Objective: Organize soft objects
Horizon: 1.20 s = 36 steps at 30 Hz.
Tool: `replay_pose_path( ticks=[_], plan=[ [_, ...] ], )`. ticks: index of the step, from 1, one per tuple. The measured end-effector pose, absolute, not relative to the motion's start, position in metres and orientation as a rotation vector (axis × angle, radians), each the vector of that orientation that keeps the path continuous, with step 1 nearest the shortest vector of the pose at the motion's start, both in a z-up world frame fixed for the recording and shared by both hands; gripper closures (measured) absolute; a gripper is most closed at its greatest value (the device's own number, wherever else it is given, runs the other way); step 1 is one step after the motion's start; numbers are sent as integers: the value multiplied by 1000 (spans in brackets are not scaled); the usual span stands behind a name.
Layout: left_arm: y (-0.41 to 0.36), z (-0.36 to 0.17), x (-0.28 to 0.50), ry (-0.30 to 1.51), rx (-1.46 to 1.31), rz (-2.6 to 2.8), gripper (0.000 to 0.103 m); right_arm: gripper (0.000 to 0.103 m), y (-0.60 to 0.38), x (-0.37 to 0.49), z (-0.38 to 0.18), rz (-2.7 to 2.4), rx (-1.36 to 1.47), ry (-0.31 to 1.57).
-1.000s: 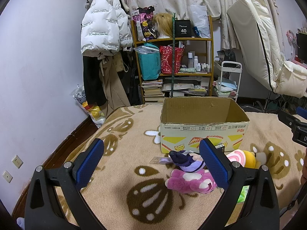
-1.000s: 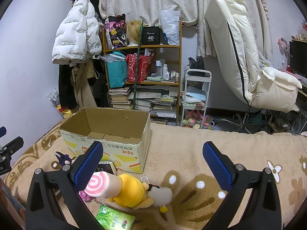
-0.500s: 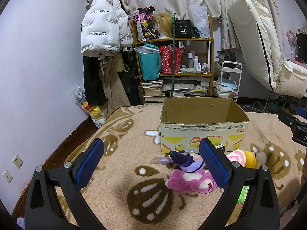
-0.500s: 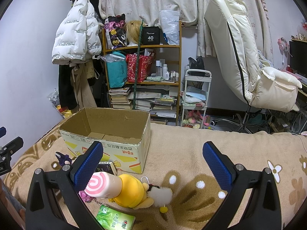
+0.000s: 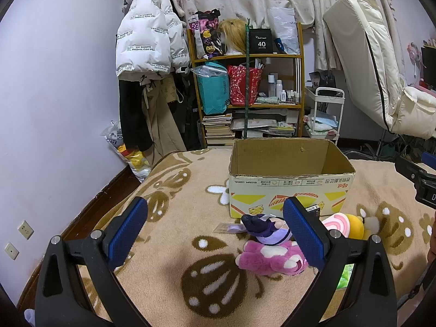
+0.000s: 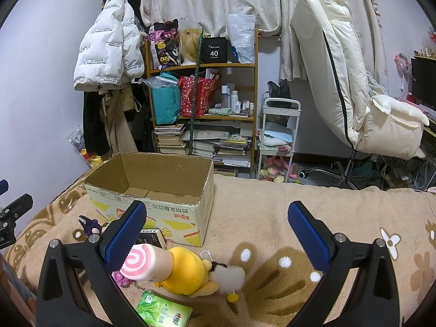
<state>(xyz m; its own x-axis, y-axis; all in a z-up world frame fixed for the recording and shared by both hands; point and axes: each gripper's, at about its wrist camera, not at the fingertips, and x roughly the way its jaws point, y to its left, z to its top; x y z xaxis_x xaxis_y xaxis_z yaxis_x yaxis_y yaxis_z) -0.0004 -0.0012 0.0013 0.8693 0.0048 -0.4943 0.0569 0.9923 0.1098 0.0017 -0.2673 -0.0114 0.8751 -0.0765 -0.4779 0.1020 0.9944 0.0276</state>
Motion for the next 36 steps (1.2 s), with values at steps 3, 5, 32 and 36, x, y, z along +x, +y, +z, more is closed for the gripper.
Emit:
replay_pose_path(
  ticks=[3,5,32,36],
  plan=[
    [0,1,-1,518,123,-28,5,0,-267,2,-12,-94,53,498],
    [0,1,-1,518,123,-28,5,0,-267,2,-12,-93,53,497],
    [6,-10,11,583,132,-27,5,0,-261,7,-21,-71,41,518],
    [0,-14,18,626,136,-37,5,0,-254,15,-21,-42,28,540]
  ],
)
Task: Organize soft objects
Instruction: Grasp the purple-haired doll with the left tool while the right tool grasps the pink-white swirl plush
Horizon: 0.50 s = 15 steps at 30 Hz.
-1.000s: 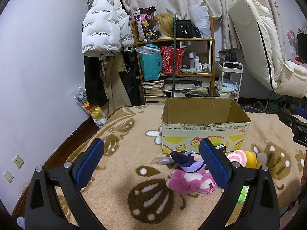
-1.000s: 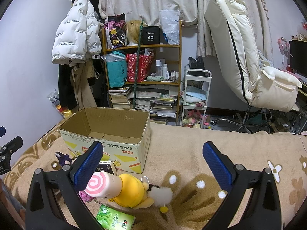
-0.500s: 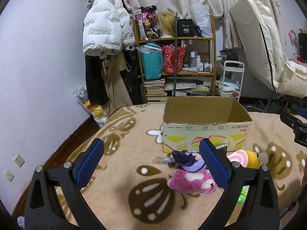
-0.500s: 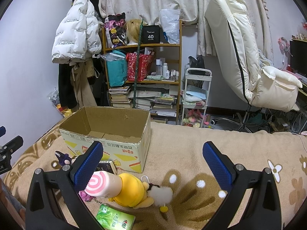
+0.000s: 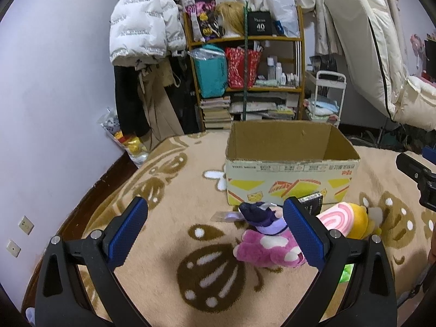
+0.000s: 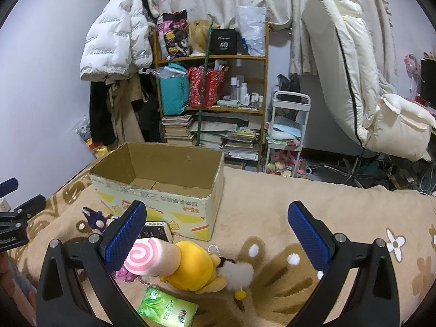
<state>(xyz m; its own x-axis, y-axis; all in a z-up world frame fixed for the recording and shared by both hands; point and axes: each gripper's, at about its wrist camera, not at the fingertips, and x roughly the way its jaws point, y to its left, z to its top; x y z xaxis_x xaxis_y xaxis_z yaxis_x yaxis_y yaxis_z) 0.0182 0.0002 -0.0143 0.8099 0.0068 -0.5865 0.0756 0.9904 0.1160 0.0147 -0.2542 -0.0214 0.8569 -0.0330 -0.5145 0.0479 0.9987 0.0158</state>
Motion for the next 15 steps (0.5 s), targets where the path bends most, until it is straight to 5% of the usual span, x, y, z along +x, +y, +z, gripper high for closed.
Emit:
replay_pose_path(
  ticks=[15],
  plan=[
    [-29,-35,50,703,137,-110,5,0,-236,40,-35,57,-10,644]
  ],
)
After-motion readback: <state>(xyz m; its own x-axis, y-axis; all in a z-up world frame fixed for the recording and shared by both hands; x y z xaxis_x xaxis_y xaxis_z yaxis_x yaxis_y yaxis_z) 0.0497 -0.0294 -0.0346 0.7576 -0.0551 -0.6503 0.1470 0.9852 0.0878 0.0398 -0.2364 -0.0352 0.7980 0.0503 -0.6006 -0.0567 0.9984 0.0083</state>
